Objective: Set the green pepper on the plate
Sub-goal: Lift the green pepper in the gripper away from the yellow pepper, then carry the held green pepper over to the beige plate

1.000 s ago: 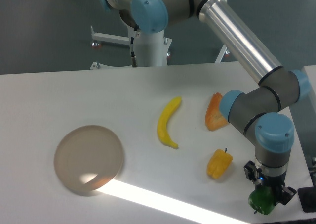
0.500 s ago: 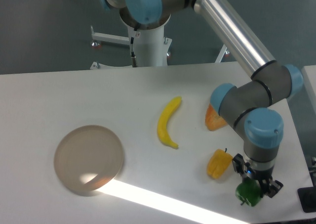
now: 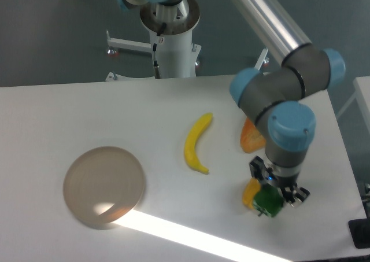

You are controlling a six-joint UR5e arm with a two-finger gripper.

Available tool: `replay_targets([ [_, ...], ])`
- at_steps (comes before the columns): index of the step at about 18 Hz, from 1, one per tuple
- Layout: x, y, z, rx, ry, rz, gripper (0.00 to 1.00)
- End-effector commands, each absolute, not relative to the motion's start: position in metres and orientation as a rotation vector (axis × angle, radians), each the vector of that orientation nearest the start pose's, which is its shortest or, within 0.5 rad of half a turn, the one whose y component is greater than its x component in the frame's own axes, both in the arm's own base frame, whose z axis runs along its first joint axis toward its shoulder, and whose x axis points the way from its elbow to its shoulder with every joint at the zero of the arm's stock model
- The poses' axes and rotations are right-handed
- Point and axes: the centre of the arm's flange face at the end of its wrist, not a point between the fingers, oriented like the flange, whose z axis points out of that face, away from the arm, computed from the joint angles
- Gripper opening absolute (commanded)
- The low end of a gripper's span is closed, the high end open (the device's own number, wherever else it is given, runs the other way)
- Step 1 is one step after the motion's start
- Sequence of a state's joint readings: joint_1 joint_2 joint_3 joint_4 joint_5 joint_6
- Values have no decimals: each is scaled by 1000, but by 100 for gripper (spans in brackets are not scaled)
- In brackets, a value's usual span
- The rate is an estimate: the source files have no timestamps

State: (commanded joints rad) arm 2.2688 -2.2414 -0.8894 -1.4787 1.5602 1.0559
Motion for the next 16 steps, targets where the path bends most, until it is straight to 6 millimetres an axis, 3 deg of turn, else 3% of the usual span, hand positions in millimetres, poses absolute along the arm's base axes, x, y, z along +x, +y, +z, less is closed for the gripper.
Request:
replay_targets([
  [7, -303, 687, 442, -2980, 294, 32, 37],
  [11, -239, 698, 429, -3011, 201, -34, 37],
  [16, -175, 717, 414, -3027, 149, -60, 37],
])
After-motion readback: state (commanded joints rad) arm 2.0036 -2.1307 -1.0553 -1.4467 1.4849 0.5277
